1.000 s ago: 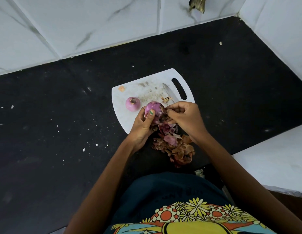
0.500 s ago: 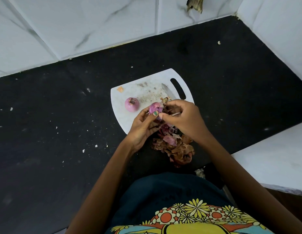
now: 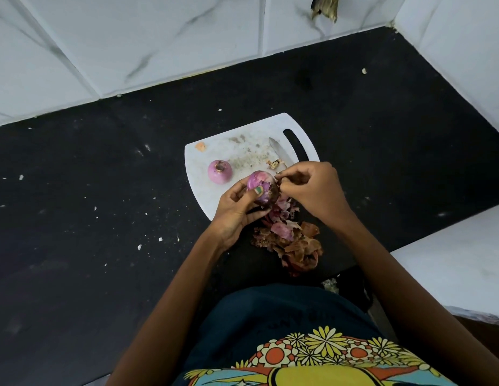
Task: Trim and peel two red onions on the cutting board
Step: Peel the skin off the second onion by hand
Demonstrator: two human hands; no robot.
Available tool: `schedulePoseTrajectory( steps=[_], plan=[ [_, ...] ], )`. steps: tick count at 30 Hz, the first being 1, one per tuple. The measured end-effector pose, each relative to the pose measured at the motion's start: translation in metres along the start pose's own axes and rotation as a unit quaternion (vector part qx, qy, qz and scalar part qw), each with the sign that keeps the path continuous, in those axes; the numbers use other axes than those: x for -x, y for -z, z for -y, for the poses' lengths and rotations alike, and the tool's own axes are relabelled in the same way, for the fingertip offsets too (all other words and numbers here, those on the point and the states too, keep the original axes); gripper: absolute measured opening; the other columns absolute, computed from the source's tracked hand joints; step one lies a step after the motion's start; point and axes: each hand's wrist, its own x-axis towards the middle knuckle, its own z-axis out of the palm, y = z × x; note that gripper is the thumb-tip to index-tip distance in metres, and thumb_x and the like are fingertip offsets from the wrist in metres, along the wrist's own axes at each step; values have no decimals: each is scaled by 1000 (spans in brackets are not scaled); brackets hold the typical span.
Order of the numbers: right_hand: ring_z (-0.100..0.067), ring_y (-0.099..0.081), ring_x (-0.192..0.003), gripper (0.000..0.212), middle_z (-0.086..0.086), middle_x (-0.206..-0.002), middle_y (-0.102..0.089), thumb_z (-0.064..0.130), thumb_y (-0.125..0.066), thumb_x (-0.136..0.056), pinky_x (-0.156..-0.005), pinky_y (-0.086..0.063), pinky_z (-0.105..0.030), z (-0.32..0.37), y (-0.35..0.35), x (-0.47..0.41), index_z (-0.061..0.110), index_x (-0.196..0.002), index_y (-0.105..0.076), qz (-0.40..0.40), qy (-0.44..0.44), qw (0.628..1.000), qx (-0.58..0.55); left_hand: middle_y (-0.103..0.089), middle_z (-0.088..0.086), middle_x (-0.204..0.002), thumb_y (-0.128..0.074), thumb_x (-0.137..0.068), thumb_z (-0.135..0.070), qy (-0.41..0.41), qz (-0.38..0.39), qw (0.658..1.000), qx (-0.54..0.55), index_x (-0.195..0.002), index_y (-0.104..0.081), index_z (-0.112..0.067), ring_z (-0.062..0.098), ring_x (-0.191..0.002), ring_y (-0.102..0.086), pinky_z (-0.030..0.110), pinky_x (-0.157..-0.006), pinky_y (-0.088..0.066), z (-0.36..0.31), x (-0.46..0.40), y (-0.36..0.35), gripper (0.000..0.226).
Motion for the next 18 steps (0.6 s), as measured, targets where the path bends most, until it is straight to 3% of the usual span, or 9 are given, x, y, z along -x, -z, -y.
schedulePoseTrajectory(
  steps=[3, 5, 7, 9, 14, 18],
  plan=[
    [-19, -71, -75, 12, -11, -84, -72, 13, -61, -90, -71, -60, -30, -5, 0, -1, 12, -95, -72, 13, -49, 996, -70, -69, 0, -90, -57, -92, -12, 7, -2, 1000, 8, -114, -60, -18, 9, -78, -67, 24, -64, -58, -1, -1, -1, 23],
    [-22, -70, -78, 21, -13, -86, -71, 29, -62, -91, -74, -60, -38, -5, -3, 1, 11, -97, -70, 23, -57, 995, -85, -70, -3, -85, -57, -93, -12, 3, -1, 1000, 3, -113, -61, -19, 7, -76, -67, 24, -64, -57, -2, -1, -2, 22],
    [-11, -68, -82, 31, 0, -91, -70, 37, -72, -82, -77, -57, -26, -2, -5, 6, 13, -103, -68, 38, -42, 997, -55, -70, -5, -84, -57, -93, -13, -7, 2, 1000, -4, -111, -62, -20, 5, -75, -67, 23, -64, -55, -2, 0, -1, 20],
    [-6, -66, -81, 41, 3, -94, -68, 32, -81, -74, -73, -54, -16, 3, -10, 11, 12, -106, -65, 38, -15, 999, -19, -70, -4, -91, -56, -93, -15, -11, 7, 1000, -5, -109, -62, -21, 6, -80, -67, 22, -66, -55, -1, 0, -1, 18],
    [-3, -66, -75, 32, -2, -88, -72, 14, -81, -74, -70, -54, -13, 3, -13, 10, 7, -102, -69, 21, 6, 999, -31, -70, -4, -87, -56, -92, -12, 0, 18, 1000, 11, -109, -61, -21, 8, -78, -65, 23, -66, -55, -3, 1, 3, 20],
    [-5, -69, -79, 23, -1, -89, -74, 11, -76, -78, -74, -56, -17, -1, -11, 9, 7, -101, -73, 23, -5, 999, -38, -68, -1, -93, -55, -93, -10, 12, 21, 1000, 13, -114, -58, -21, 8, -78, -65, 23, -65, -54, -3, 0, 5, 24]
  ],
)
